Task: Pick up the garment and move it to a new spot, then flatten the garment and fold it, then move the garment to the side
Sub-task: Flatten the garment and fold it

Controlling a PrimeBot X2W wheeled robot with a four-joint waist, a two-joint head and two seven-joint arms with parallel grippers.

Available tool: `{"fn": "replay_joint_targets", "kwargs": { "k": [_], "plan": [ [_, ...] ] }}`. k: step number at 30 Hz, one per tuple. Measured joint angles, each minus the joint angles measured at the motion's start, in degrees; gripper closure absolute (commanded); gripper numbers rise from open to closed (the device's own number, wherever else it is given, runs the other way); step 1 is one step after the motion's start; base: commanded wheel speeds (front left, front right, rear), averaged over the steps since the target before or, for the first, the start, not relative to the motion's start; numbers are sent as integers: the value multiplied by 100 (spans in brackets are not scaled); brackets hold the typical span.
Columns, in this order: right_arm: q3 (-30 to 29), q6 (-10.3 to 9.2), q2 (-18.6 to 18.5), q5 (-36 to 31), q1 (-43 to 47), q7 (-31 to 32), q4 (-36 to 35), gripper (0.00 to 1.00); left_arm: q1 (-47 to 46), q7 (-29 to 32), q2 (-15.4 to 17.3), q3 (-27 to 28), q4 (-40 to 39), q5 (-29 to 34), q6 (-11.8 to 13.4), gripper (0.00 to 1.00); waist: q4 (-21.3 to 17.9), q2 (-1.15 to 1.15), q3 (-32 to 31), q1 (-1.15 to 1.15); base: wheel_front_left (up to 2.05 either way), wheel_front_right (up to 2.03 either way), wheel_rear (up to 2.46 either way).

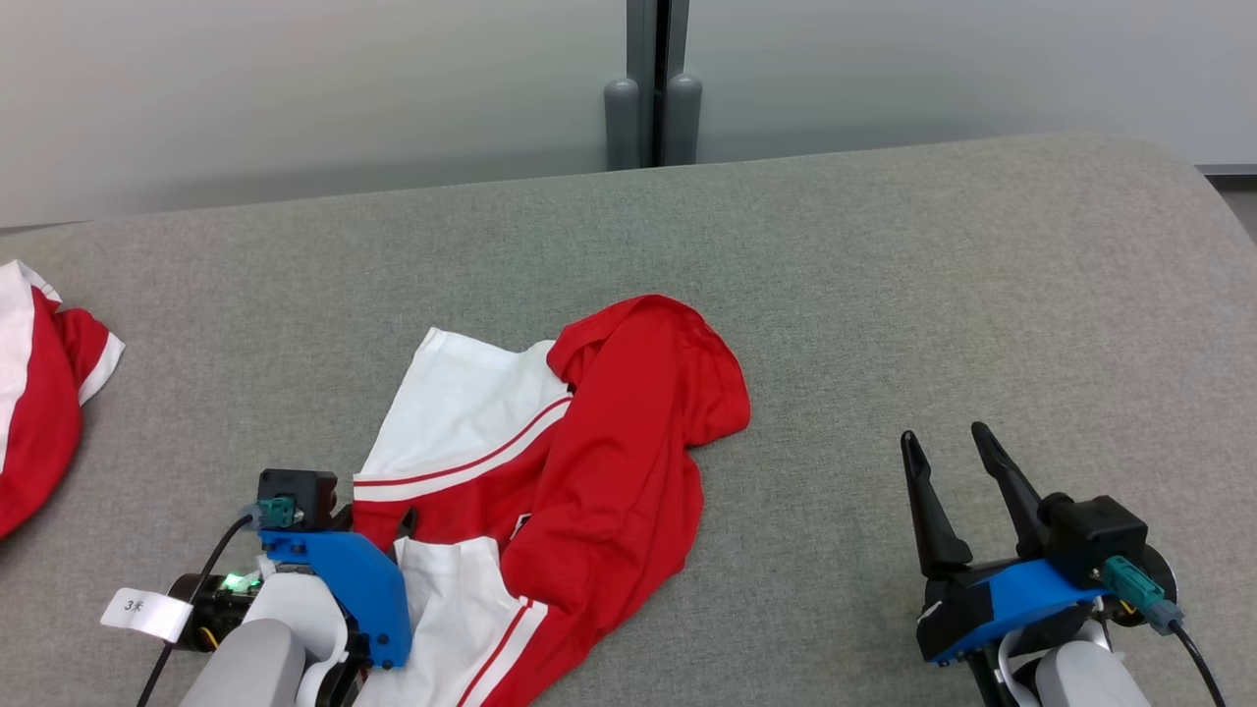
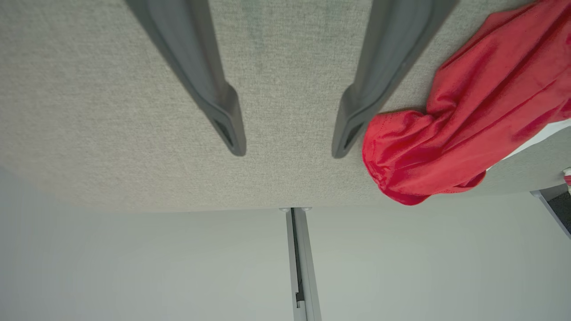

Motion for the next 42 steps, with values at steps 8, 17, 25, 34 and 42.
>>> {"fn": "replay_joint_targets", "kwargs": {
  "k": [8, 17, 25, 34, 42],
  "plan": [
    [-5, 0, 0, 1, -2, -11, 33, 0, -82, -423, 47, -219, 56, -182, -1, 100, 47, 0, -63, 0, 0, 0, 0],
    [-89, 0, 0, 36, 33, -34, 86, 0, -530, -1591, 156, -189, -356, 38, 89, 100, 141, 0, -333, 0, 0, 0, 0],
    [-171, 0, 0, 85, 155, -45, 107, 0, -586, -1868, 337, -137, -1580, 226, 400, 100, 230, 0, -508, 0, 0, 0, 0],
    [-222, 0, 0, 134, 233, -51, 87, 0, -137, -1455, 549, -166, -3074, 286, 700, 100, 318, 0, -511, 0, 0, 0, 0],
    [-153, 0, 1, 175, 219, -52, 88, 0, 97, -1315, 705, -88, -3417, 258, 837, 100, 292, 0, -425, 0, 0, 0, 0]
  ]
}}
